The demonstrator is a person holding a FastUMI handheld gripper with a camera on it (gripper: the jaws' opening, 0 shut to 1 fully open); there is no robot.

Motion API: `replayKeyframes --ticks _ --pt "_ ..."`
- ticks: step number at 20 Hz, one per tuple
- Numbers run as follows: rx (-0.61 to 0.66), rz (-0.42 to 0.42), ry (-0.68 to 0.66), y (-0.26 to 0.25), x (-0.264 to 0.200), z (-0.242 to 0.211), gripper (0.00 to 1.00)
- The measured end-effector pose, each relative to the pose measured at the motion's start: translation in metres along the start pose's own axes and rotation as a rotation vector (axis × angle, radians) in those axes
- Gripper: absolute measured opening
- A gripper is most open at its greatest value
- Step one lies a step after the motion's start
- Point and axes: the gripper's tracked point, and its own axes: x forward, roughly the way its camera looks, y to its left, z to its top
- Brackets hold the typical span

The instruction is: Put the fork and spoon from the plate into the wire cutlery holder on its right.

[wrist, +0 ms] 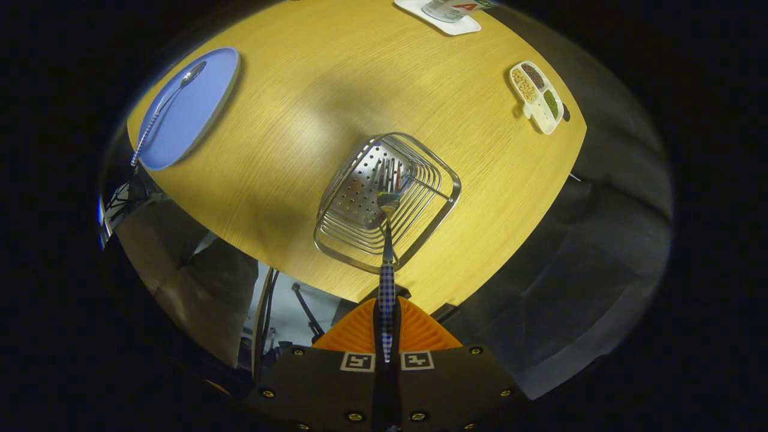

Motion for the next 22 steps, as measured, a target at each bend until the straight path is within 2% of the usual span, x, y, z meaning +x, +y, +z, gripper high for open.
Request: replayKeyframes --ticks 3,5,6,11,12,13,14,15,17,22 --pt "-0.002 0.012 -0.001 -0.002 0.003 0.006 0.01" --pt "0.005 0.024 -0.011 -0.002 0.005 0.008 0.05" --pt "0.009 0.028 -0.018 -0.003 0.005 0.009 0.1" --pt "0.058 0.028 -0.061 -0.008 -0.002 0.007 0.15" --pt "0.071 0.035 -0.078 -0.007 -0.007 0.008 0.27" --pt "0.082 0.041 -0.099 -0.005 -0.01 0.007 0.33" --pt "0.106 0.042 -0.123 -0.006 -0.014 0.007 0.34" --pt "0.134 0.049 -0.158 -0.005 -0.019 0.009 0.4" --pt "0.186 0.081 -0.225 0.002 -0.027 0.012 0.96" --pt "0.283 0.118 -0.359 0.017 -0.048 0.017 0.96"
